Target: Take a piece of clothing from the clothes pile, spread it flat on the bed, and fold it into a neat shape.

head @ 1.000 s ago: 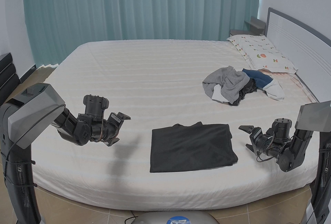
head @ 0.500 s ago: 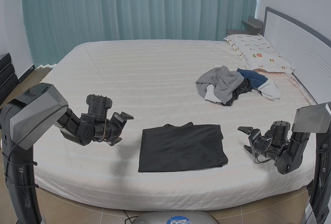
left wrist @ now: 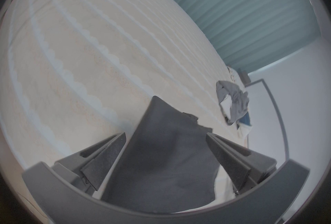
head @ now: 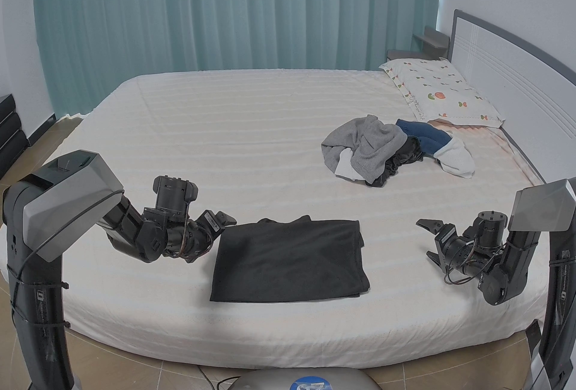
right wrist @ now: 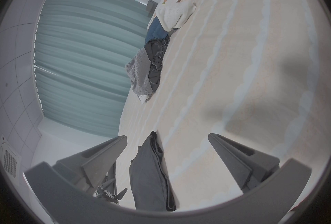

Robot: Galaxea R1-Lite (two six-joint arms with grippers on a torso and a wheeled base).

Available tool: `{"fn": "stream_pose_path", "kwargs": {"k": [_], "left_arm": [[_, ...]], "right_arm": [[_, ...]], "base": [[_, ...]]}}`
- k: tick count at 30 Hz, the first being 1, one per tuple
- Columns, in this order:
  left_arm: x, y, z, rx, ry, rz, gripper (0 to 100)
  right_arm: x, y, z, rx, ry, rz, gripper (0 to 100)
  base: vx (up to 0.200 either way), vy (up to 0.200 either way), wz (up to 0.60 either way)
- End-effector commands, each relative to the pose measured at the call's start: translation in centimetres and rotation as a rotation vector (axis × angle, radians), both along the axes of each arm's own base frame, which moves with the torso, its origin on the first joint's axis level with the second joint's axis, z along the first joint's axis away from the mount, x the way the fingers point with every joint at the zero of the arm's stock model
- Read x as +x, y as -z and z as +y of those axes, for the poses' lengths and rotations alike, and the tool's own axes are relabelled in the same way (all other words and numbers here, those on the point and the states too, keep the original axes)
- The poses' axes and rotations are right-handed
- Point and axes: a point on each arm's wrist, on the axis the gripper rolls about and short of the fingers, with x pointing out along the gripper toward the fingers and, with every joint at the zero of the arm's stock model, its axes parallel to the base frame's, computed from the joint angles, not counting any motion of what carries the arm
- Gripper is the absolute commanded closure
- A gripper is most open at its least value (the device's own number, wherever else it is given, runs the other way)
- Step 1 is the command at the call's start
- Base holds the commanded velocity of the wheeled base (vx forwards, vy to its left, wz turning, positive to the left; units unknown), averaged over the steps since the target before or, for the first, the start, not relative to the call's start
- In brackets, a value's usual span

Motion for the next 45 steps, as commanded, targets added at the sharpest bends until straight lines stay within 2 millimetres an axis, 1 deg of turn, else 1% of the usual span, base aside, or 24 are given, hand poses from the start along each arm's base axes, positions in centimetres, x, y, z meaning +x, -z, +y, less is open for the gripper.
{"fn": "stream_pose_path", "kwargs": {"k": [1,3,5,11,12,17,23,33,34,45], "left_arm": [[-1.4,2.3,-0.1,0.075,0.022,0.041,0],[-1.7,2.6,-0.8,0.081,0.035,0.024,0],[-1.7,3.1,-1.0,0.093,0.051,0.011,0],[-1.6,3.6,-1.7,0.123,0.083,-0.004,0],[-1.7,4.3,-2.3,0.150,0.091,0.000,0],[-1.4,5.2,-2.6,0.210,0.080,-0.027,0],[-1.2,5.1,-3.0,0.188,0.075,-0.075,0],[-1.1,4.6,-3.2,0.128,0.044,-0.071,0],[-1.1,4.6,-3.2,0.128,0.045,-0.071,100],[-1.2,4.7,-3.3,0.134,0.045,-0.070,100]], "right_arm": [[-0.2,0.5,0.0,-0.005,-0.001,0.012,0],[-0.2,0.5,0.0,-0.005,-0.001,0.012,0],[-0.2,0.6,0.1,-0.007,-0.002,0.013,0],[-0.3,0.5,0.1,-0.005,-0.005,0.000,0],[-0.3,0.6,0.1,-0.007,-0.006,0.002,0],[-0.3,0.6,0.2,-0.006,-0.005,0.003,0],[-0.3,0.6,0.2,-0.007,-0.006,0.002,0],[-0.3,0.8,0.2,-0.009,-0.006,0.003,0],[-0.3,0.8,0.2,-0.009,-0.006,0.003,0],[-0.3,0.8,0.2,-0.009,-0.008,0.003,0]], "base": [[0.000,0.000,0.00],[0.000,0.000,0.00],[0.000,0.000,0.00],[0.000,0.000,0.00],[0.000,0.000,0.00],[0.000,0.000,0.00],[0.000,0.000,0.00],[0.000,0.000,0.00],[0.000,0.000,0.00],[0.000,0.000,0.00]]}}
